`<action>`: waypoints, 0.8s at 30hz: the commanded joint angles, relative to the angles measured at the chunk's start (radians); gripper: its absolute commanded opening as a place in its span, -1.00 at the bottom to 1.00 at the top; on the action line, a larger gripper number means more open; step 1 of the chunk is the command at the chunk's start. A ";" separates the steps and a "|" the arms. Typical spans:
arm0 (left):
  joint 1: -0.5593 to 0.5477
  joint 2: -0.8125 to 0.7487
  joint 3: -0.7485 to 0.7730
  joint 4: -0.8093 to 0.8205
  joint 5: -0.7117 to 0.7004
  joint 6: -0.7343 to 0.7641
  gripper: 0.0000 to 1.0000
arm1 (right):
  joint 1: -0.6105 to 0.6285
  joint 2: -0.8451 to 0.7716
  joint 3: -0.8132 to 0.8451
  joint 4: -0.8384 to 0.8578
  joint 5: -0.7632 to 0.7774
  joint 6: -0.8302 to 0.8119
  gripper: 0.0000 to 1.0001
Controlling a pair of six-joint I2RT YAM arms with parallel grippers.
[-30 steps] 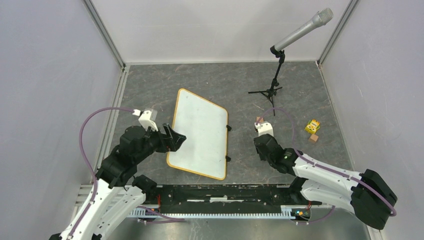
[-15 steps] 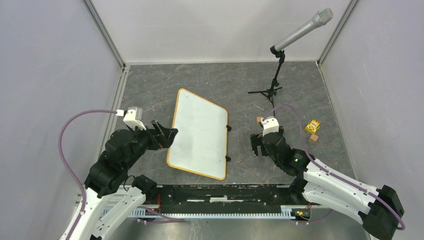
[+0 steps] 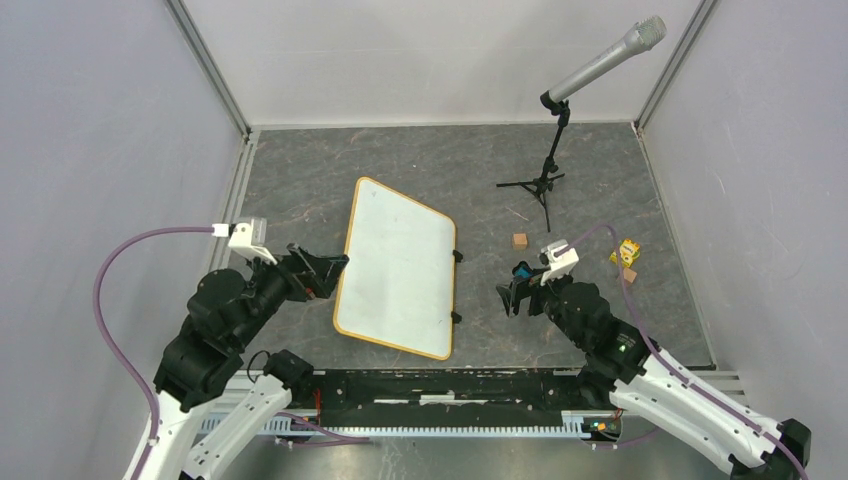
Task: Erase the whiteboard
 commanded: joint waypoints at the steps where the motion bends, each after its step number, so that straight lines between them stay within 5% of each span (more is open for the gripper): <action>1: -0.005 0.025 0.059 0.066 0.086 0.056 0.99 | -0.002 0.011 0.007 0.069 -0.020 -0.020 0.96; 10: -0.005 0.161 0.141 0.116 0.311 0.069 0.99 | -0.002 -0.020 0.000 0.081 -0.006 0.020 0.96; 24: -0.005 0.102 0.289 0.126 0.194 0.233 0.99 | -0.002 -0.108 0.371 -0.193 0.134 -0.144 0.96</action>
